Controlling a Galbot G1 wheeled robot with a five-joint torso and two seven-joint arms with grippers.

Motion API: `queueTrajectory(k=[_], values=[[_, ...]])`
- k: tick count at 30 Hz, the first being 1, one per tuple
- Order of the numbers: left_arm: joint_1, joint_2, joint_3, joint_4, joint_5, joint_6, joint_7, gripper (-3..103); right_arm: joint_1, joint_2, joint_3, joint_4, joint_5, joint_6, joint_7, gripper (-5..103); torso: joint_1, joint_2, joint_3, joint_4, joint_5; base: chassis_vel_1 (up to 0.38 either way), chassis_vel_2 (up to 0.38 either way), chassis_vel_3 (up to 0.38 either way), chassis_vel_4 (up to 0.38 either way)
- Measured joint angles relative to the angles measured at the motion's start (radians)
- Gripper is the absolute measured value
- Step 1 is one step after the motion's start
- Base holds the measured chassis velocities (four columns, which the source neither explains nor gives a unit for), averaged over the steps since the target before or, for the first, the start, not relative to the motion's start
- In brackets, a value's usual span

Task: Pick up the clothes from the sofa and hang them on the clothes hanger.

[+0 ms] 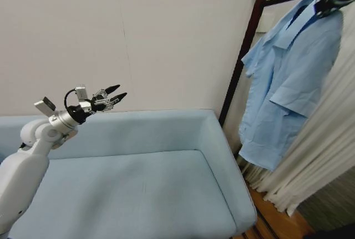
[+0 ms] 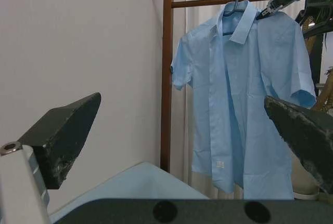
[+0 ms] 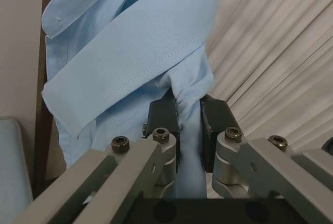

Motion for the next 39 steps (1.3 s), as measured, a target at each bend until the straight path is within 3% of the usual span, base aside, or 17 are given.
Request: queueTrajectory(k=[11,30,39], values=[[0.001,-0.006,0.001,0.001,0.007,0.007,0.0,100,-0.037,0.006,0.055,-0.019,0.065,0.0,0.035,8,0.0,0.0,0.0,-0.0002,0.0,0.0,0.0,0.0,0.0],[0.011,-0.011,0.001,0.011,0.011,0.008,0.033,100,-0.056,0.018,0.048,-0.065,0.094,0.0,0.061,8,0.0,0.0,0.0,0.0002,0.0,0.0,0.0,0.0,0.0],[0.02,-0.038,0.007,0.021,0.032,0.005,0.053,100,-0.059,0.076,0.004,-0.113,0.126,-0.001,0.062,8,0.0,0.0,0.0,0.0,-0.0003,0.0,0.0,0.0,0.0]])
